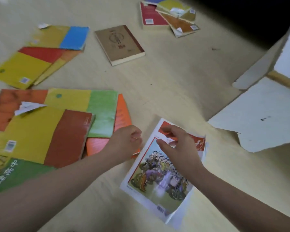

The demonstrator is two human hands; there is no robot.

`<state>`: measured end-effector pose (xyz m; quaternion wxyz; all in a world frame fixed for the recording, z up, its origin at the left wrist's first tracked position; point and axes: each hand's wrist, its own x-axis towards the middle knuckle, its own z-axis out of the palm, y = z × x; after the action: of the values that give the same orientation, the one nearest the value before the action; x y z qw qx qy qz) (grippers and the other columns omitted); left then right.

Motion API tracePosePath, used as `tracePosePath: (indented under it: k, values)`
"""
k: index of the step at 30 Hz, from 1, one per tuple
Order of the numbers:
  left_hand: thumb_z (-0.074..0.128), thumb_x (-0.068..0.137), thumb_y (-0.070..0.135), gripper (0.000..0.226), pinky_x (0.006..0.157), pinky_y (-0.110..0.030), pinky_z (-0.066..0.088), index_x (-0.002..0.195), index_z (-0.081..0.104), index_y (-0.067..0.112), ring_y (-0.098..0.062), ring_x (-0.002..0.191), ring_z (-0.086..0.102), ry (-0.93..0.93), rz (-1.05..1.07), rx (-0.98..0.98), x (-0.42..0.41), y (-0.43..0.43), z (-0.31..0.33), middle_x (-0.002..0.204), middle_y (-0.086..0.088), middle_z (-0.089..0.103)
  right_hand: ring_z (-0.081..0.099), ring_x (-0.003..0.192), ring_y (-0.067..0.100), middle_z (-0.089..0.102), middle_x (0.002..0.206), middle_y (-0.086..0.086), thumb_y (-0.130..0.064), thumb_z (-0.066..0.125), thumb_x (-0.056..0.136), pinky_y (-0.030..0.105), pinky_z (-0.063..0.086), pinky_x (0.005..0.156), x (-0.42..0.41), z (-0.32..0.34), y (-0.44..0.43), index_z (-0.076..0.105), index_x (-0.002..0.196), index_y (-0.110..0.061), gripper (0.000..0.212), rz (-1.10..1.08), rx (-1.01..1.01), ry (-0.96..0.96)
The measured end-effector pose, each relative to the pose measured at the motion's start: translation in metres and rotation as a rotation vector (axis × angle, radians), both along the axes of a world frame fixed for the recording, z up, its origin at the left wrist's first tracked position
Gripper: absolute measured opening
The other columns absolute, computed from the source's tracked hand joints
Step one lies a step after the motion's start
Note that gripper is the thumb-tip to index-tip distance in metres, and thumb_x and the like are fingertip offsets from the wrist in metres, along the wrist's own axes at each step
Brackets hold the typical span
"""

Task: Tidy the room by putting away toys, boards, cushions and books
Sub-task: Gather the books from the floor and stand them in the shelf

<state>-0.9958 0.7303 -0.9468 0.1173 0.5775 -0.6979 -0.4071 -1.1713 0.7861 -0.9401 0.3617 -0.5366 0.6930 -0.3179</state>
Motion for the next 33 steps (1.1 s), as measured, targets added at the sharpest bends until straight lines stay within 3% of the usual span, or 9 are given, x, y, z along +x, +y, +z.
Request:
tracePosePath:
  k: [7,11,14,17,19,23,26,29,33]
  values:
    - [0.061,0.081,0.027,0.027,0.083,-0.027,0.050,0.104,0.066,0.016,-0.015,0.092,0.065,-0.033,0.109,0.019,0.059,0.006,-0.011,0.099,0.002,0.068,0.050,0.103,0.001,0.056,0.117,-0.014,-0.027,0.065,0.087,0.025,0.045,0.092,0.038,-0.016,0.001,0.058,0.120,-0.027,0.034,0.248,0.049,0.080]
    - [0.063,0.084,0.021,0.023,0.068,-0.028,0.050,0.105,0.066,0.014,-0.018,0.094,0.065,-0.078,0.184,-0.050,0.105,0.007,-0.004,0.100,-0.001,0.068,0.051,0.104,0.004,0.058,0.118,-0.008,-0.025,0.067,0.086,0.024,0.043,0.092,0.070,-0.007,-0.021,0.058,0.121,-0.025,0.036,0.388,0.023,0.132]
    - [0.062,0.079,0.020,0.023,0.068,-0.038,0.053,0.101,0.066,0.015,-0.026,0.084,0.065,-0.160,0.170,-0.087,0.144,0.007,0.004,0.095,-0.004,0.067,0.051,0.111,0.012,0.056,0.123,-0.002,-0.023,0.066,0.086,0.026,0.040,0.093,0.102,0.000,-0.041,0.056,0.124,-0.020,0.039,0.509,0.003,0.219]
    - [0.060,0.061,0.039,0.061,0.091,-0.038,0.046,0.116,0.062,0.013,-0.030,0.106,0.057,-0.356,0.060,-0.146,0.179,0.004,0.000,0.115,-0.008,0.062,0.045,0.123,0.020,0.051,0.130,0.004,-0.023,0.064,0.087,0.028,0.033,0.100,0.128,0.001,-0.058,0.051,0.131,-0.016,0.046,0.652,0.028,0.350]
    - [0.060,0.050,0.048,0.093,0.109,-0.038,0.028,0.134,0.050,0.010,-0.033,0.129,0.041,-0.454,-0.005,-0.126,0.193,-0.002,-0.008,0.140,-0.015,0.045,0.039,0.130,0.023,0.046,0.137,0.006,-0.024,0.063,0.087,0.027,0.026,0.105,0.144,-0.001,-0.075,0.047,0.136,-0.014,0.053,0.746,0.013,0.449]
    - [0.065,0.044,0.065,0.125,0.119,-0.045,0.010,0.151,0.019,0.022,-0.030,0.146,0.009,-0.536,-0.138,-0.093,0.201,-0.002,-0.026,0.159,-0.012,0.006,0.031,0.138,0.023,0.036,0.147,0.010,-0.023,0.067,0.084,0.023,0.019,0.110,0.174,-0.008,-0.099,0.040,0.143,-0.013,0.065,0.805,0.012,0.490]
    - [0.072,0.061,0.054,0.119,0.114,-0.051,0.016,0.151,-0.004,0.034,-0.028,0.147,-0.004,-0.598,-0.183,-0.068,0.215,0.001,-0.032,0.159,0.004,-0.017,0.039,0.131,0.025,0.045,0.138,0.012,-0.020,0.069,0.082,0.023,0.023,0.107,0.191,-0.014,-0.111,0.045,0.139,-0.008,0.063,0.687,0.052,0.396]
    - [0.071,0.069,0.044,0.107,0.112,-0.055,0.016,0.152,0.003,0.032,-0.029,0.147,-0.002,-0.555,-0.212,-0.155,0.225,0.003,-0.030,0.160,0.003,-0.011,0.042,0.129,0.023,0.048,0.137,0.010,-0.018,0.068,0.084,0.019,0.024,0.102,0.189,-0.016,-0.118,0.046,0.136,-0.007,0.058,0.577,0.043,0.400]
    - [0.068,0.070,0.043,0.105,0.114,-0.054,0.013,0.152,0.003,0.028,-0.034,0.146,-0.003,-0.620,-0.247,-0.169,0.225,0.001,-0.035,0.160,-0.001,-0.011,0.030,0.140,0.019,0.035,0.152,0.006,-0.020,0.066,0.086,0.016,0.016,0.105,0.178,-0.017,-0.111,0.033,0.146,-0.011,0.069,0.594,0.082,0.468]
